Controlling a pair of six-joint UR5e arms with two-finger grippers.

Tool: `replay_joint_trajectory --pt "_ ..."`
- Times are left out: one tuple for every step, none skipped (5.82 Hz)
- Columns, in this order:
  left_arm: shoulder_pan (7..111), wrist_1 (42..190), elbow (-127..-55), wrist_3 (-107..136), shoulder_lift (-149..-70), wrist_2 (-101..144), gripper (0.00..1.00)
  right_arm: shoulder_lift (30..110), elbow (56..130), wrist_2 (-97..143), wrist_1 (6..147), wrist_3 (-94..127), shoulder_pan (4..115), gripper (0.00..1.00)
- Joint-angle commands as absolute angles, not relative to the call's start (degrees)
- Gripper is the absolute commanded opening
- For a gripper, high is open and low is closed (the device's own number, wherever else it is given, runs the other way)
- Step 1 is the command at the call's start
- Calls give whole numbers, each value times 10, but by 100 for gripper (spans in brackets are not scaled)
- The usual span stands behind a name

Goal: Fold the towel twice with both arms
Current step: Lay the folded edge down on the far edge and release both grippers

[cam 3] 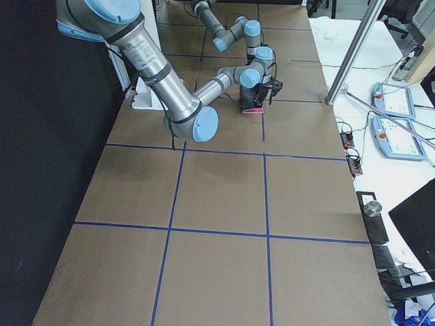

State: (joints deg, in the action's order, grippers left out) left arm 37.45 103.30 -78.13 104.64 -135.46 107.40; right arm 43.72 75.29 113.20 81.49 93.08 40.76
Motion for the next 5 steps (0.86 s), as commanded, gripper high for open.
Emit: replay_joint_trajectory --pt "381 1034 -771 1036 -1357 1074 0 436 747 1135 815 922 413 0" --pt "380 1034 -767 1034 -1357 1074 0 436 742 1135 814 921 413 0" --pt "380 1049 -760 1034 -1357 1074 3 436 739 1136 806 918 413 0" --pt "381 1054 -759 1004 -1356 1074 99 437 739 1135 806 874 414 1" --pt "384 1054 -759 992 -1356 1074 100 438 740 1135 806 861 424 2"
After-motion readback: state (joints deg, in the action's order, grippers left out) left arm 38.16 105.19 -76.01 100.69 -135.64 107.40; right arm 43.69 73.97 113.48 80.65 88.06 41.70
